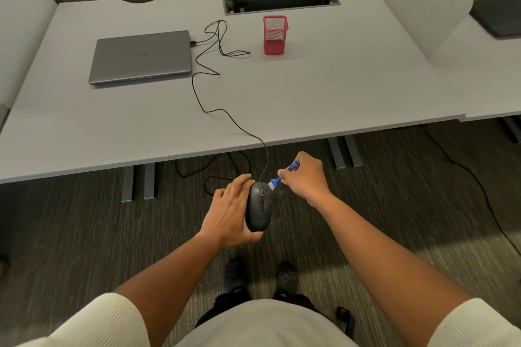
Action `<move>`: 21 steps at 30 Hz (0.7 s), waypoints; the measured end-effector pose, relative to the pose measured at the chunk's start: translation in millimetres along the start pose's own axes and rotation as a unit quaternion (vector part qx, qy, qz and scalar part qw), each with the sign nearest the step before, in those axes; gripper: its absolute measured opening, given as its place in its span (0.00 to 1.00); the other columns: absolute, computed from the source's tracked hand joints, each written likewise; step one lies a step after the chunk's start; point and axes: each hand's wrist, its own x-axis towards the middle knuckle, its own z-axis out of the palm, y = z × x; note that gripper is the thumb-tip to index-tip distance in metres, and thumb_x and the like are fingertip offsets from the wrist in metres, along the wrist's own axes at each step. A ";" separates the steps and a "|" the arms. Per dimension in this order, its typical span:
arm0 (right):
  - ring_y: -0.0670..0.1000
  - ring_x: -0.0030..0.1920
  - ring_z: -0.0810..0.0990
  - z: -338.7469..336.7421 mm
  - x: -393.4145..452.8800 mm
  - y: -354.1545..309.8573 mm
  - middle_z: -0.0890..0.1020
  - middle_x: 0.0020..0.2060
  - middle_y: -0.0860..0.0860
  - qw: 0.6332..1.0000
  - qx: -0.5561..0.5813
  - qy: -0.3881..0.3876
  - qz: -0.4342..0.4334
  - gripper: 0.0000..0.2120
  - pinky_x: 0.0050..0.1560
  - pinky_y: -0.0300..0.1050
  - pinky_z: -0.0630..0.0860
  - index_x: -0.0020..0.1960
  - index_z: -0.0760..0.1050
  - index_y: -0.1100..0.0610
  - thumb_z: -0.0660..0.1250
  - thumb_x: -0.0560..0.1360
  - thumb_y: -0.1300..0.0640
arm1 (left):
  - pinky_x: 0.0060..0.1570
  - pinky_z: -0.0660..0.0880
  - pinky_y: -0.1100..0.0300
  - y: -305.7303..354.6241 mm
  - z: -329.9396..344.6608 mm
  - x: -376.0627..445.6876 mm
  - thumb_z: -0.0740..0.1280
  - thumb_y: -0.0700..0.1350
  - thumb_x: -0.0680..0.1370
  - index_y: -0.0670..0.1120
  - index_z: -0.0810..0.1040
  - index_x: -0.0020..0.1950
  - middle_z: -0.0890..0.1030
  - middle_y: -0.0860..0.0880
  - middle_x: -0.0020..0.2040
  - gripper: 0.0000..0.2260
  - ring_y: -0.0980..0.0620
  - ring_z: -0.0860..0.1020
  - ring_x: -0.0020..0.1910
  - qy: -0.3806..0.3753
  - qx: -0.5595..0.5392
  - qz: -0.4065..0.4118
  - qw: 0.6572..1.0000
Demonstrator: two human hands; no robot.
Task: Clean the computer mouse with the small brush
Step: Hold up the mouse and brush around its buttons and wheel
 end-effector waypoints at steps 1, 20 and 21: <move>0.47 0.40 0.83 -0.8 0.5 0.1 0.82 0.43 0.55 1.000 0.027 -0.011 0.005 0.10 0.33 0.36 0.77 0.46 0.73 0.57 0.75 0.74 0.59 | 0.67 0.68 0.48 0.7 -0.5 0.2 0.69 0.73 0.64 0.47 0.61 0.77 0.59 0.49 0.76 0.50 0.48 0.69 0.69 0.002 -0.002 -0.001 1.000; 0.44 0.35 0.78 10.8 -8.7 -6.8 0.79 0.39 0.51 0.997 -0.039 -0.005 -0.071 0.12 0.30 0.35 0.70 0.42 0.70 0.53 0.74 0.75 0.56 | 0.71 0.64 0.46 1.8 2.3 0.5 0.68 0.75 0.62 0.48 0.61 0.77 0.58 0.49 0.76 0.51 0.49 0.65 0.71 -0.007 0.019 -0.027 0.999; 0.46 0.37 0.81 11.0 -8.3 -6.5 0.79 0.39 0.52 0.998 -0.015 -0.023 -0.065 0.13 0.31 0.37 0.74 0.41 0.70 0.53 0.75 0.74 0.56 | 0.71 0.65 0.46 2.1 2.2 1.2 0.68 0.75 0.62 0.48 0.61 0.77 0.58 0.49 0.76 0.51 0.48 0.65 0.71 -0.007 0.018 -0.028 0.999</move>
